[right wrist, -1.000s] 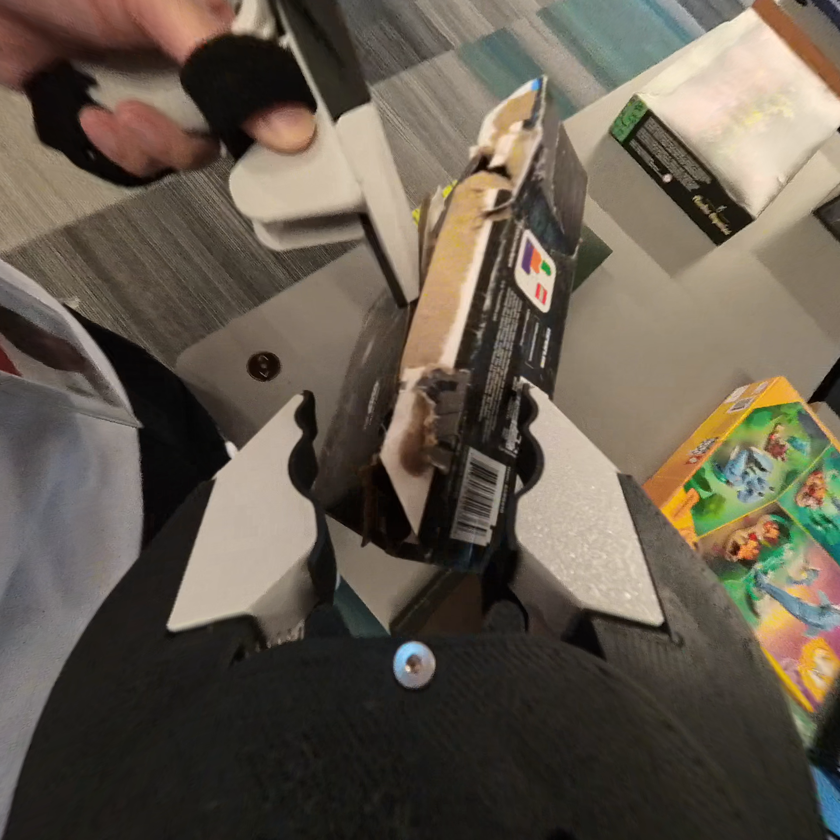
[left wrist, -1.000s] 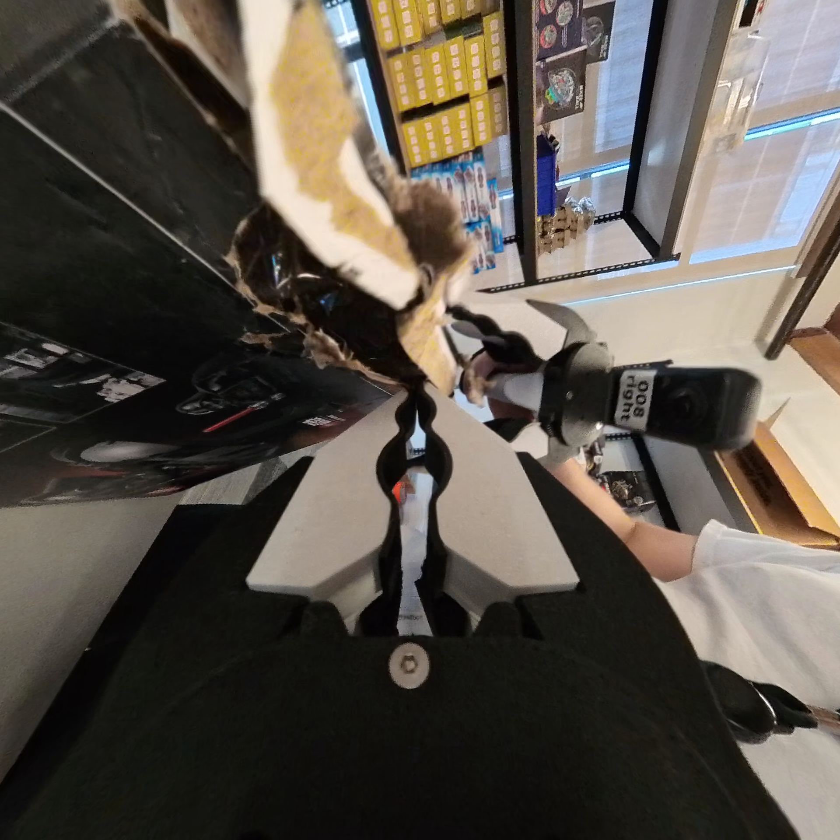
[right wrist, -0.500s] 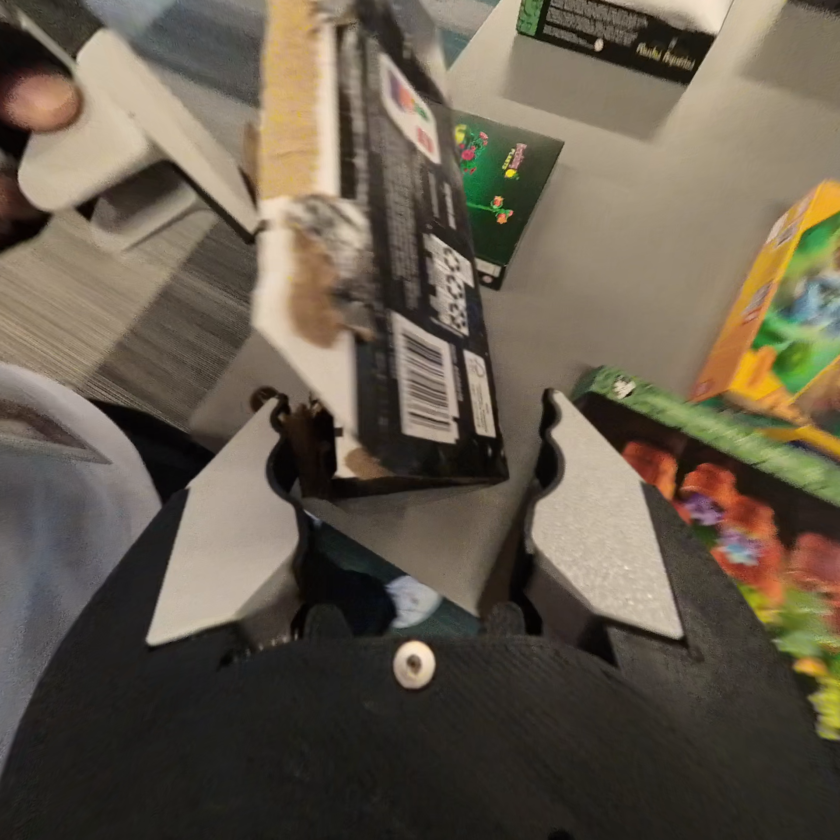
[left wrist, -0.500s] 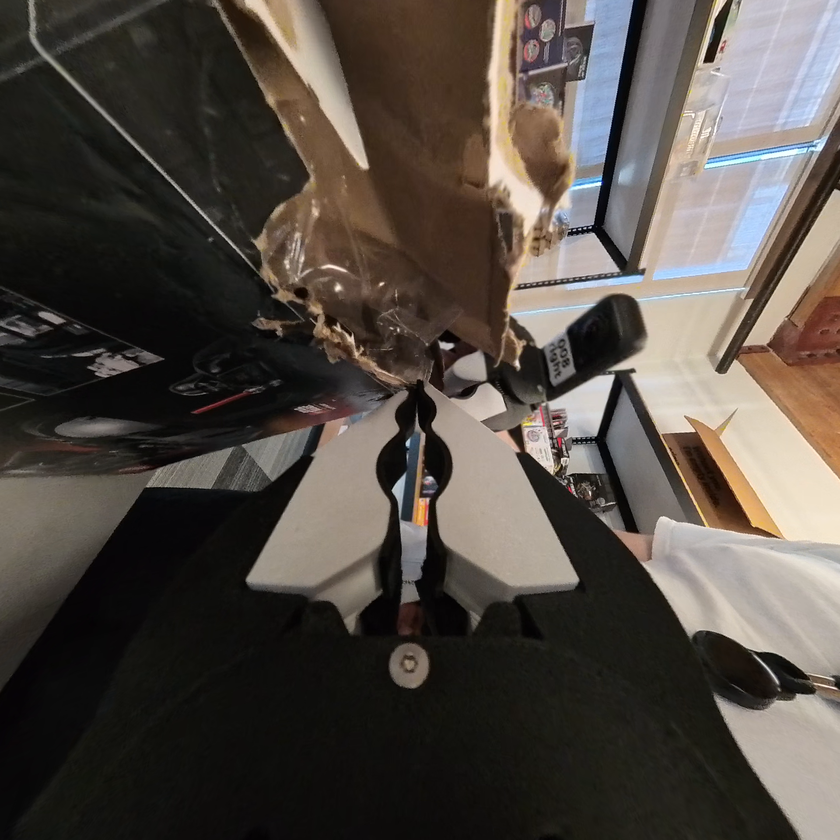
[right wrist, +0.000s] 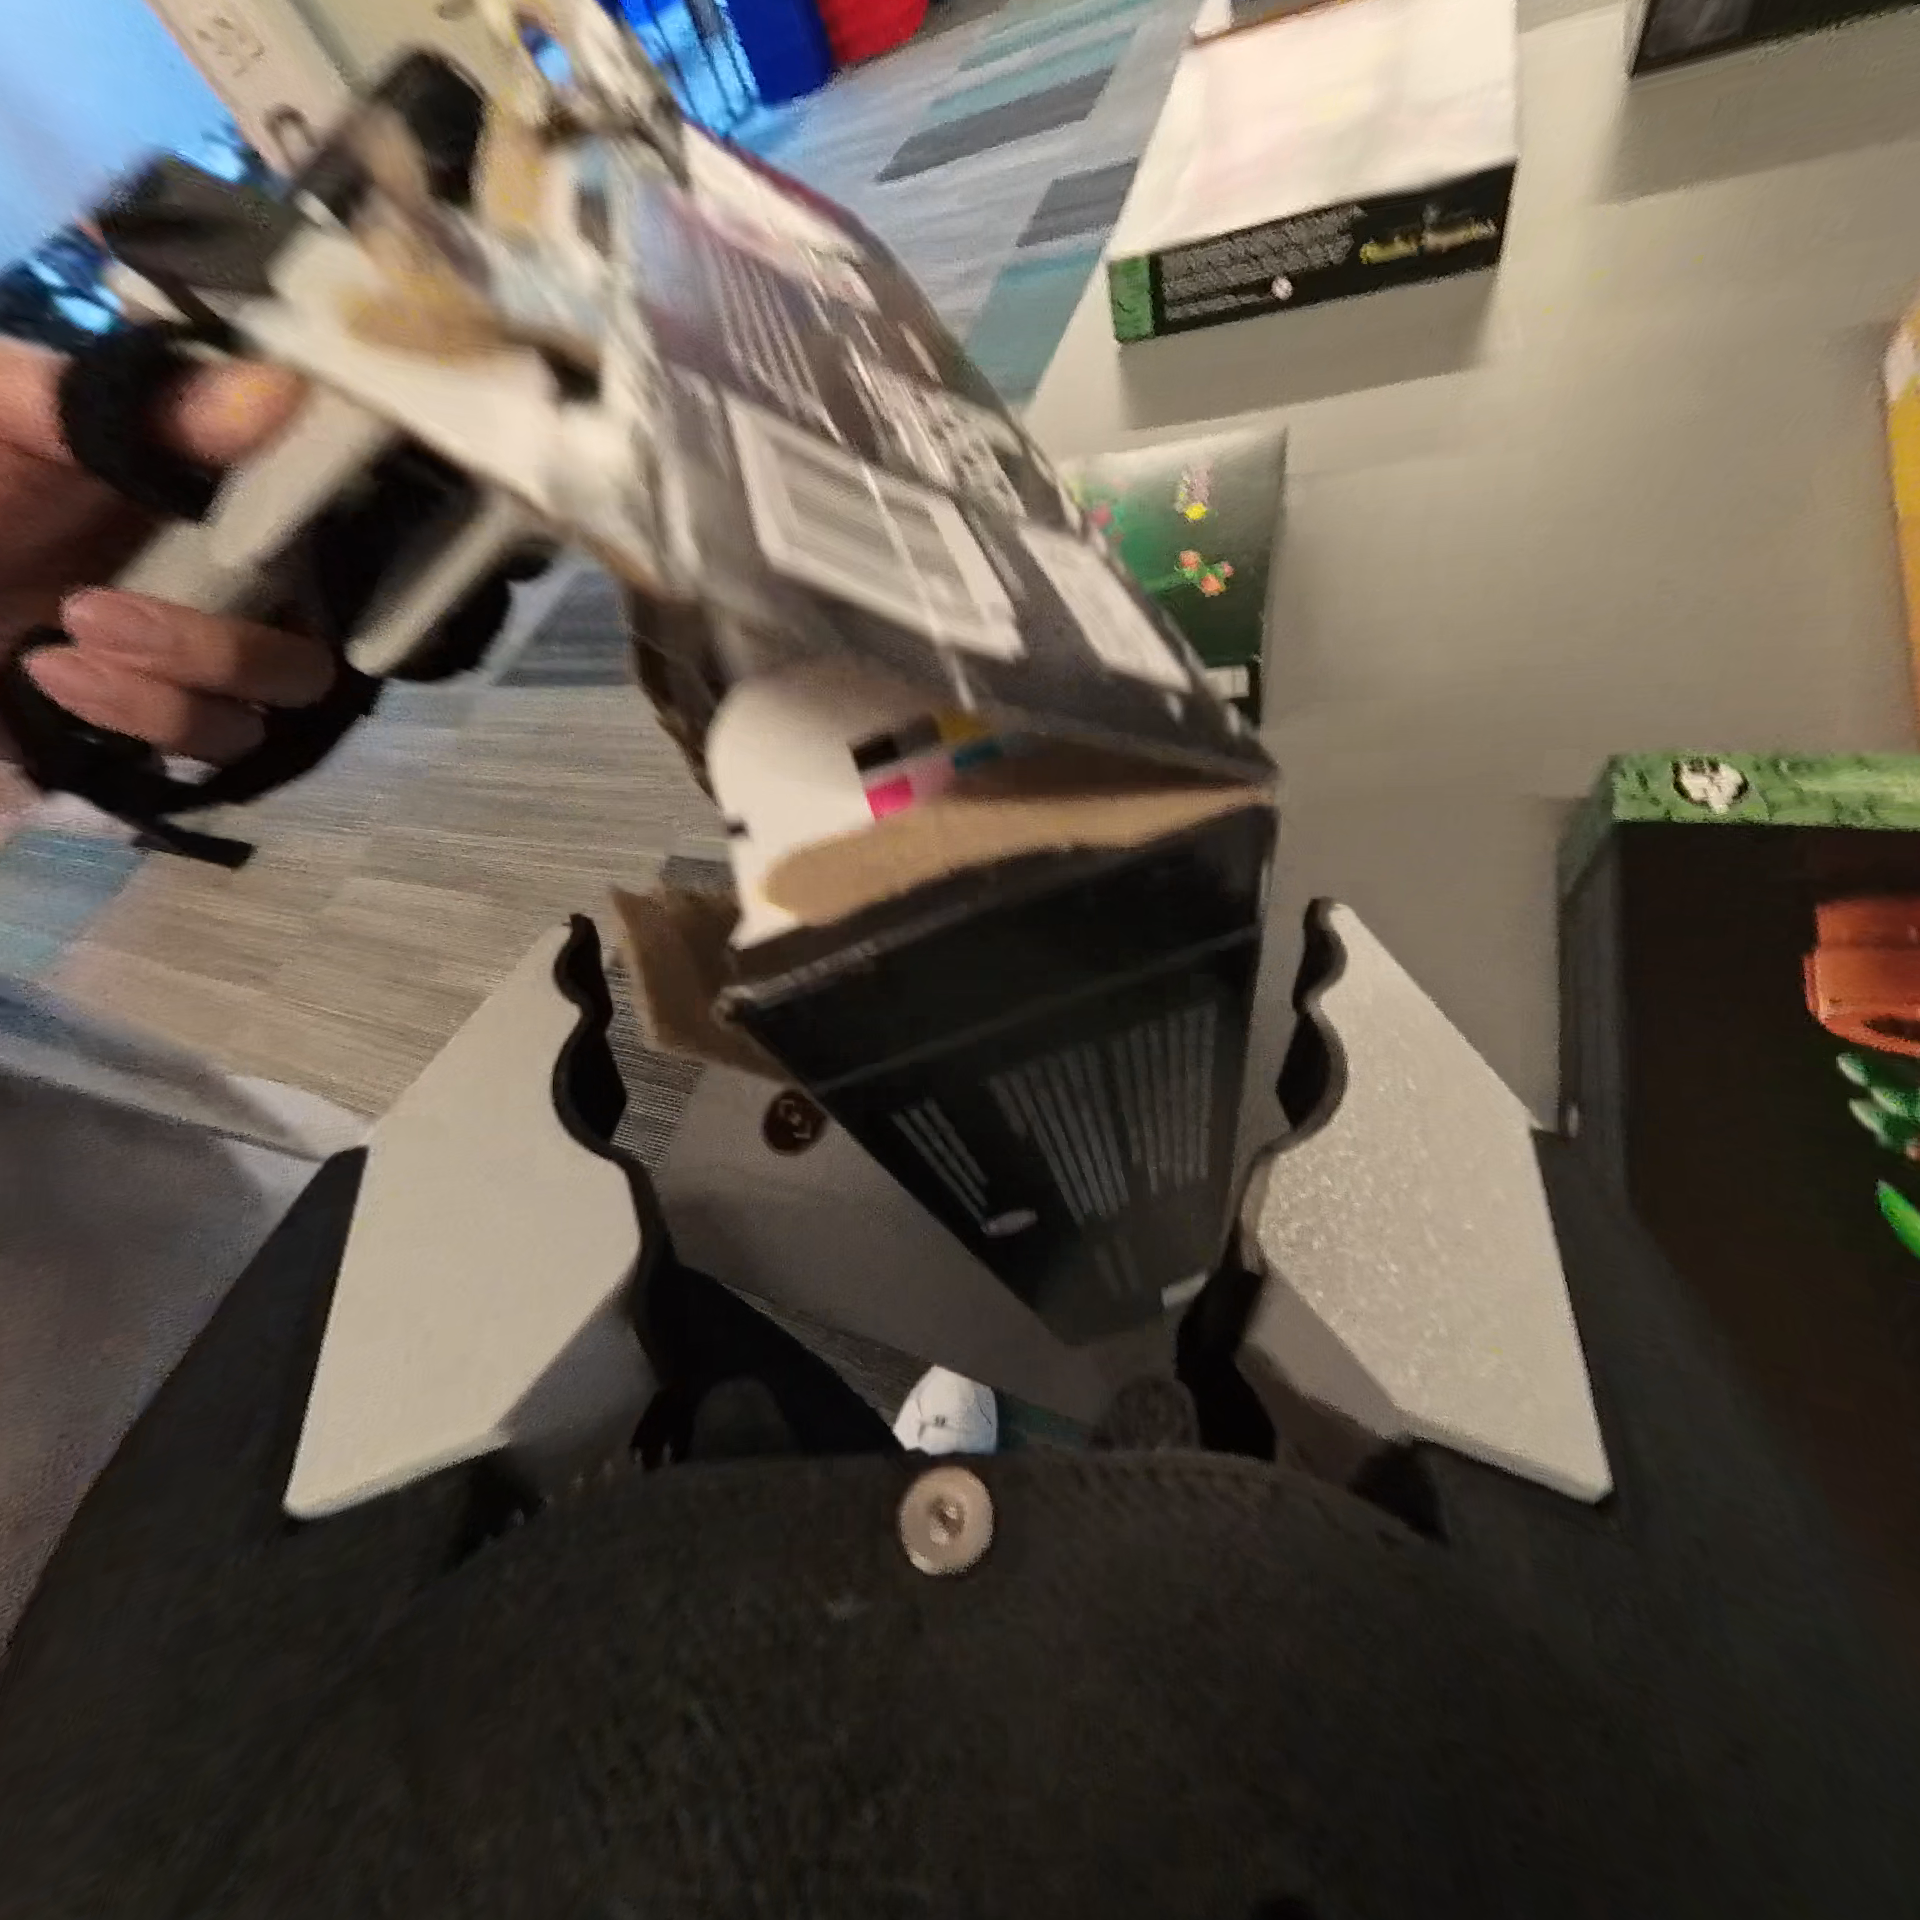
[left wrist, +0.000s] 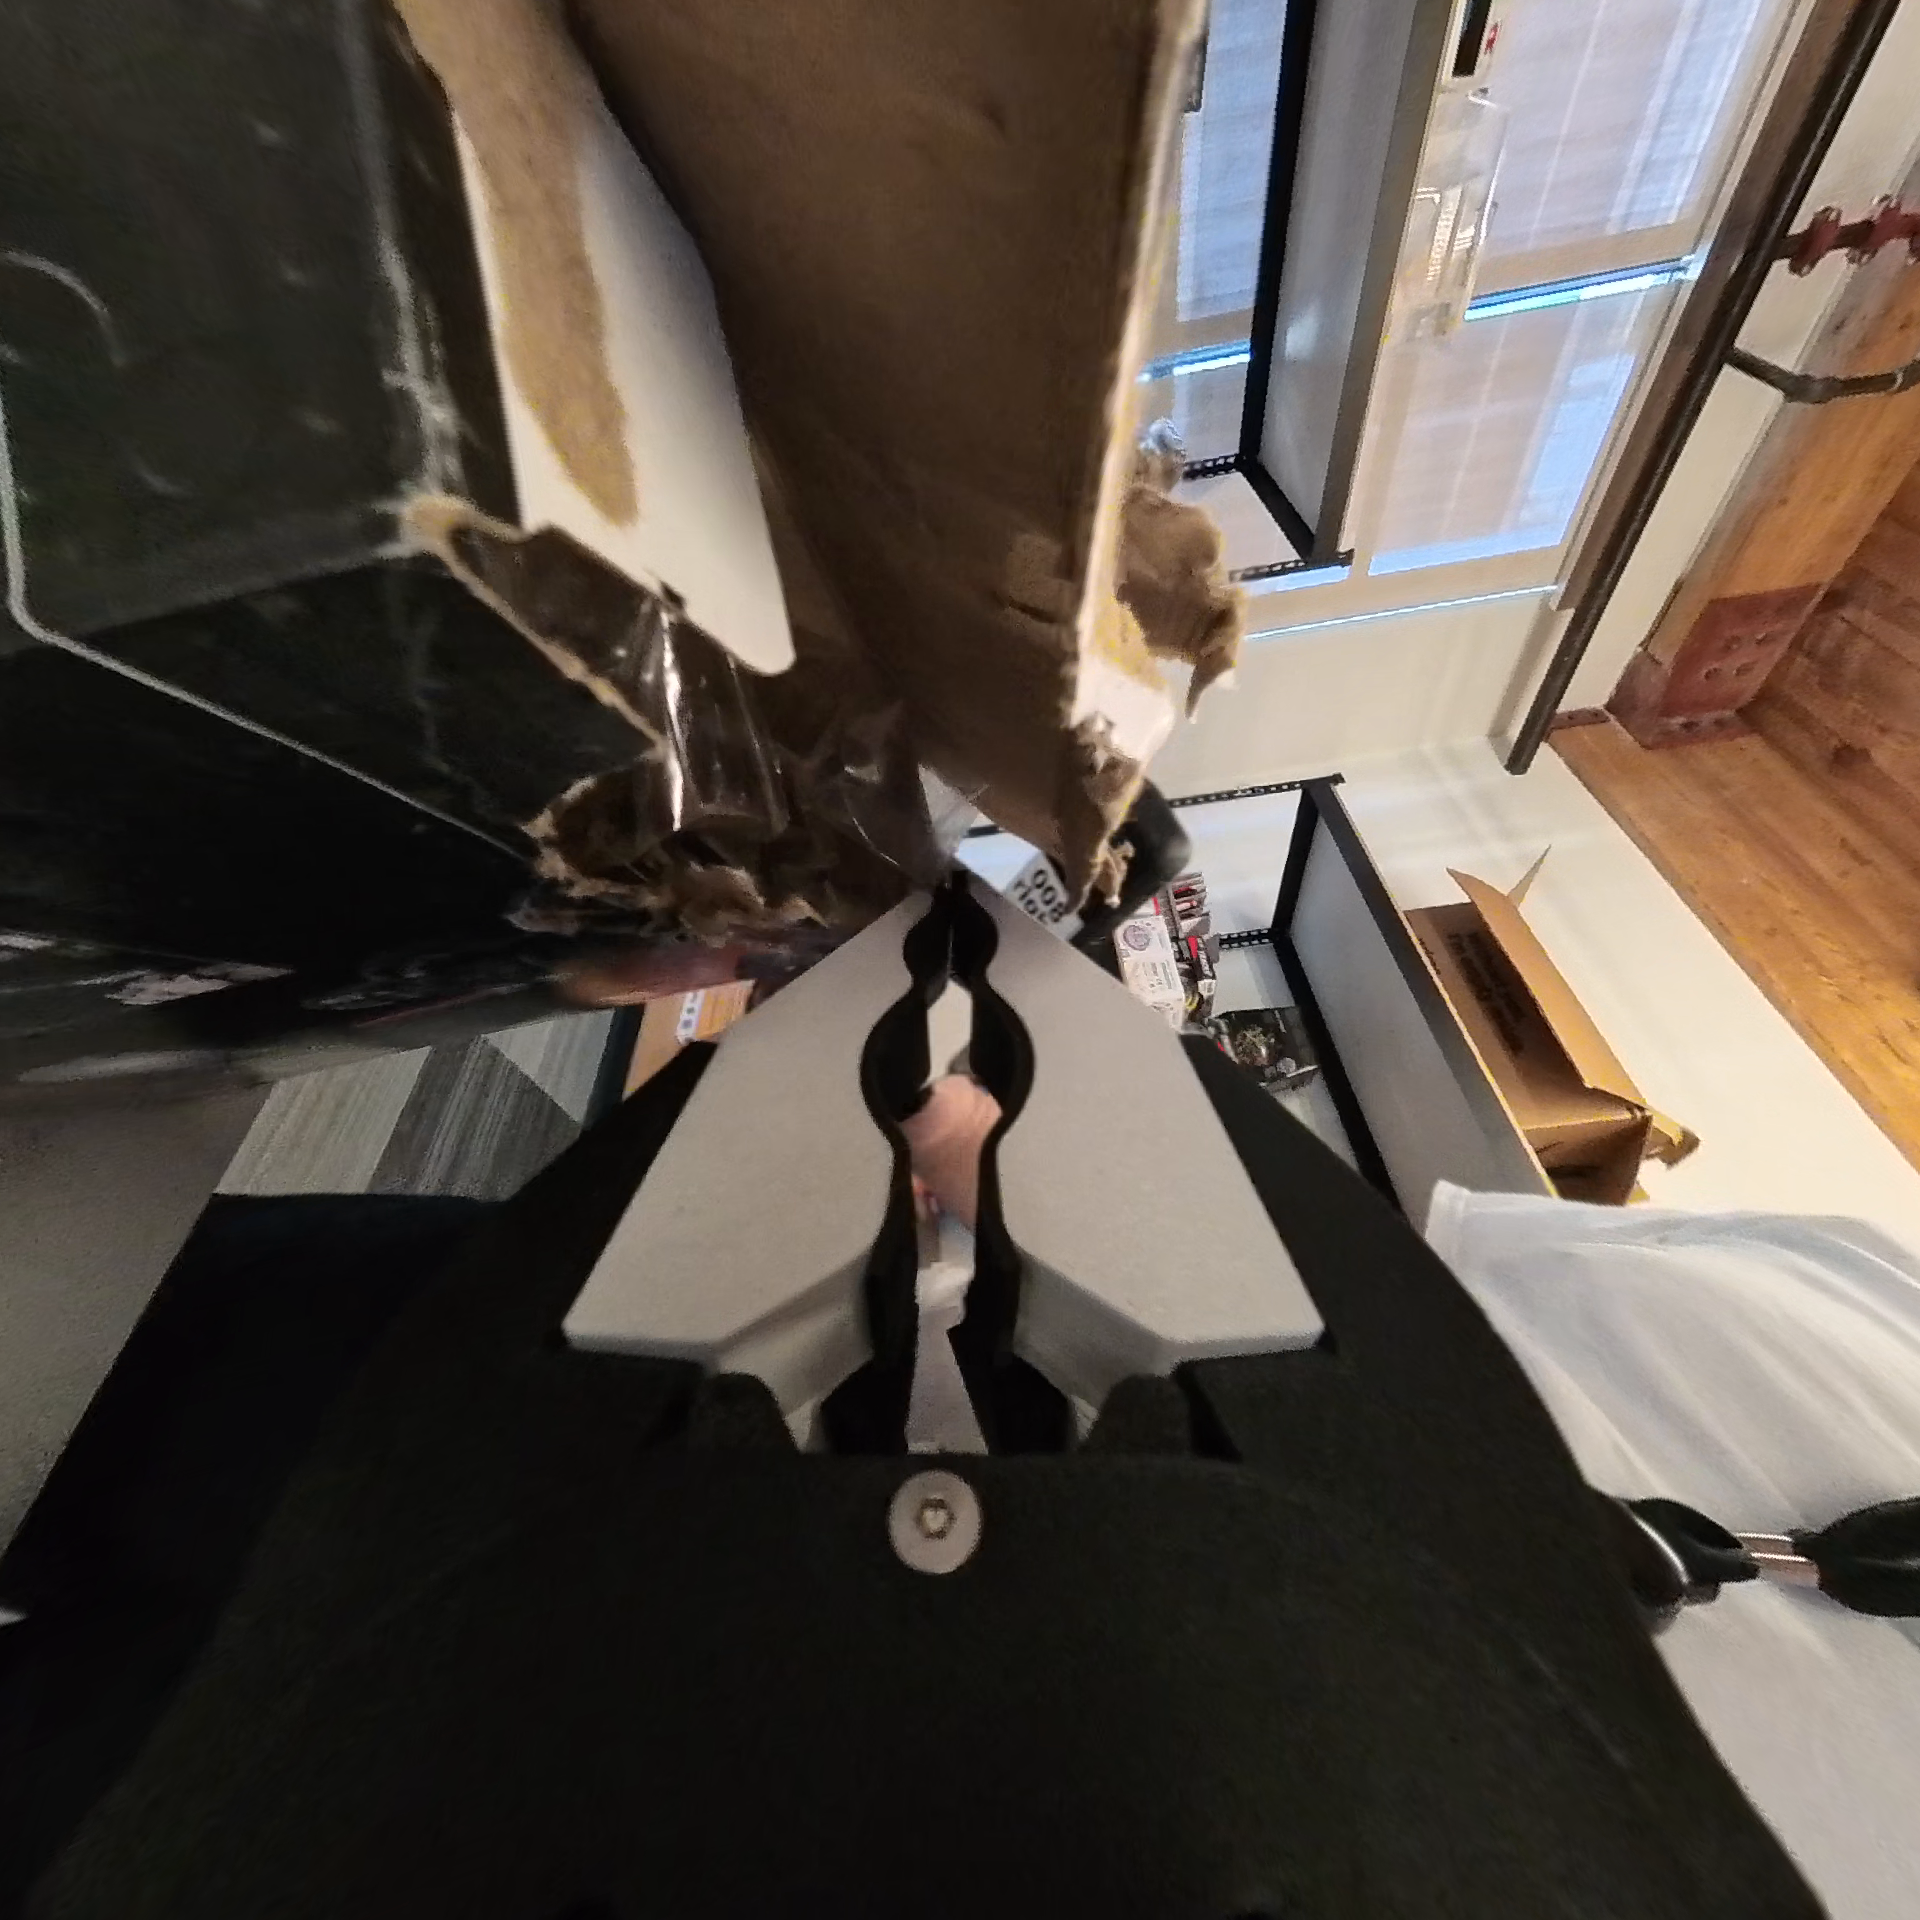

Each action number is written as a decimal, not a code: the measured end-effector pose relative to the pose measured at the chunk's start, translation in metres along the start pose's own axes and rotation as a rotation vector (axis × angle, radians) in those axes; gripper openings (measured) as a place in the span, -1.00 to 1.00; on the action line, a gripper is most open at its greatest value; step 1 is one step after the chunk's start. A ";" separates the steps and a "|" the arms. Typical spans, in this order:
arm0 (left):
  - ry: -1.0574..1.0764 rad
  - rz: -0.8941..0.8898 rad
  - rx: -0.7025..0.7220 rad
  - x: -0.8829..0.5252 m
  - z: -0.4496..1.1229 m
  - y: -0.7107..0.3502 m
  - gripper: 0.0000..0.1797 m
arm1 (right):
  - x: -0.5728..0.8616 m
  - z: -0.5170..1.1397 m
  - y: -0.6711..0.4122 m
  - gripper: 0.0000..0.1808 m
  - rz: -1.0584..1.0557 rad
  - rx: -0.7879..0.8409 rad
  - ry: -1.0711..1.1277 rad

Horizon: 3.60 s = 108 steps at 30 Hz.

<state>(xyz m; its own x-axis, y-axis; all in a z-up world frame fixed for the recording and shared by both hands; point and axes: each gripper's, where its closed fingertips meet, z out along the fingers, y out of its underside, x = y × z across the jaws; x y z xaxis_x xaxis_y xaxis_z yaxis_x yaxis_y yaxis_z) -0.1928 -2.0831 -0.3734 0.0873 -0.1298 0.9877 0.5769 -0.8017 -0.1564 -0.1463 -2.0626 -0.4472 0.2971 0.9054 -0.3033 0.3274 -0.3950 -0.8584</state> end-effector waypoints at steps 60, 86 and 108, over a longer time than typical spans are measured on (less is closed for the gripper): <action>-0.509 1.060 -0.760 -0.053 -0.037 -0.073 -0.82 | 0.036 0.048 0.033 -0.05 -0.083 -0.521 -0.700; -0.518 1.168 -0.886 -0.049 -0.069 -0.081 -0.86 | 0.030 0.043 0.044 -0.07 -0.086 -0.593 -0.689; -0.642 1.314 -0.836 -0.055 -0.074 -0.074 -0.90 | 0.030 0.048 0.046 -0.07 -0.096 -0.609 -0.696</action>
<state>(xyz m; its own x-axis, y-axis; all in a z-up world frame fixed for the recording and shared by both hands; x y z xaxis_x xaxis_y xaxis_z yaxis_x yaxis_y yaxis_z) -0.3001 -2.0598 -0.4167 0.5404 -0.8414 0.0044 -0.6904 -0.4465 -0.5692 -0.1650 -2.0459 -0.5153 -0.2964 0.7498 -0.5916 0.7957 -0.1488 -0.5871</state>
